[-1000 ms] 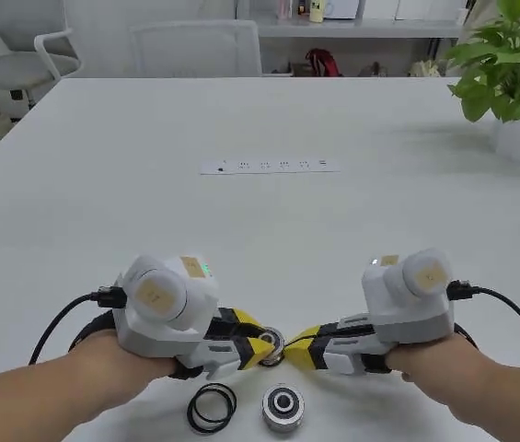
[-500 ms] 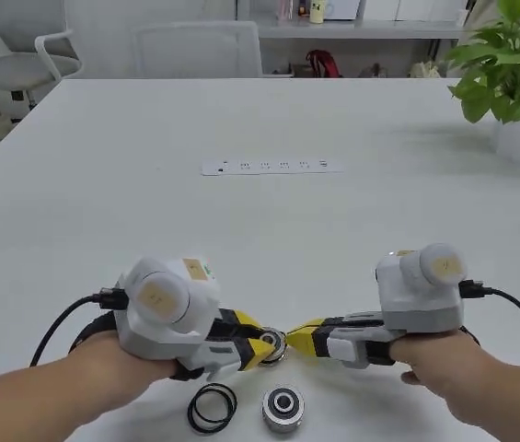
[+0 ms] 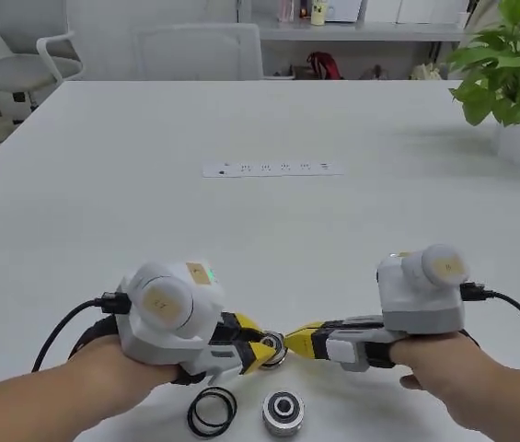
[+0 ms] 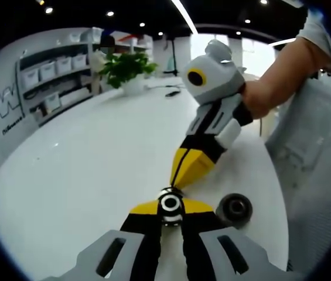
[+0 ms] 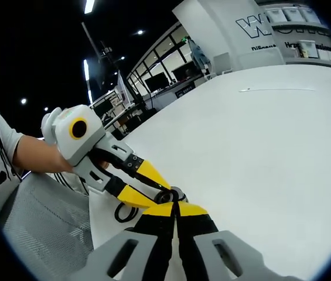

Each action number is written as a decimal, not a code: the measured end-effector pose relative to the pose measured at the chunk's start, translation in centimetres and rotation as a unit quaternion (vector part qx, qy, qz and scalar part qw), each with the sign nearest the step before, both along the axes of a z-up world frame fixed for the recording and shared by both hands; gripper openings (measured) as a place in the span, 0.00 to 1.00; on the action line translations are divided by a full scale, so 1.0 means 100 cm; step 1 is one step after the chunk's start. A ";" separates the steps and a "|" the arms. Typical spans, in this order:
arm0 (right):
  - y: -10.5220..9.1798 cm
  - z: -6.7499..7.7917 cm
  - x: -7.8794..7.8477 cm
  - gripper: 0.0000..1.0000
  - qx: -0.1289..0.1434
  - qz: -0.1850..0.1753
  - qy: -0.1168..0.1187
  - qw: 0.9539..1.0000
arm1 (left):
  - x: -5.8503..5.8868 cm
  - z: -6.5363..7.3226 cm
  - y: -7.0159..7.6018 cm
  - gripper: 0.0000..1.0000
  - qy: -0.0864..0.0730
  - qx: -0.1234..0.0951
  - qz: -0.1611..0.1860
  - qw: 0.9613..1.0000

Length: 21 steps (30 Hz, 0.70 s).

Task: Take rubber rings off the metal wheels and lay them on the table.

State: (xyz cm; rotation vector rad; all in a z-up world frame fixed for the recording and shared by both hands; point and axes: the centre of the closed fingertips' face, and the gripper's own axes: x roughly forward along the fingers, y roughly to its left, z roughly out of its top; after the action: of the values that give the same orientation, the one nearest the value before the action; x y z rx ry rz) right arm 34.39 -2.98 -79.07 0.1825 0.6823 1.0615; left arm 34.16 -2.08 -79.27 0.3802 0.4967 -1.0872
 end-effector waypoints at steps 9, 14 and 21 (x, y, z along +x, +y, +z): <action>0.003 0.002 -0.003 0.00 0.003 0.006 0.000 1.000 | -0.001 0.000 0.000 0.12 -0.001 0.004 0.001 1.000; 0.006 0.004 -0.004 0.00 0.007 0.011 -0.001 1.000 | -0.001 0.000 0.000 0.11 -0.002 0.005 0.002 1.000; 0.008 0.007 -0.006 0.00 0.018 0.016 0.001 1.000 | -0.001 0.000 0.000 0.11 -0.001 0.003 0.003 1.000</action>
State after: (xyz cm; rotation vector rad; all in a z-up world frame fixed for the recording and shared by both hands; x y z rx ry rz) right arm 33.78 -2.15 -78.35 0.2050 0.6706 1.1043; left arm 34.08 -2.04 -79.30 0.3852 0.4990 -1.0798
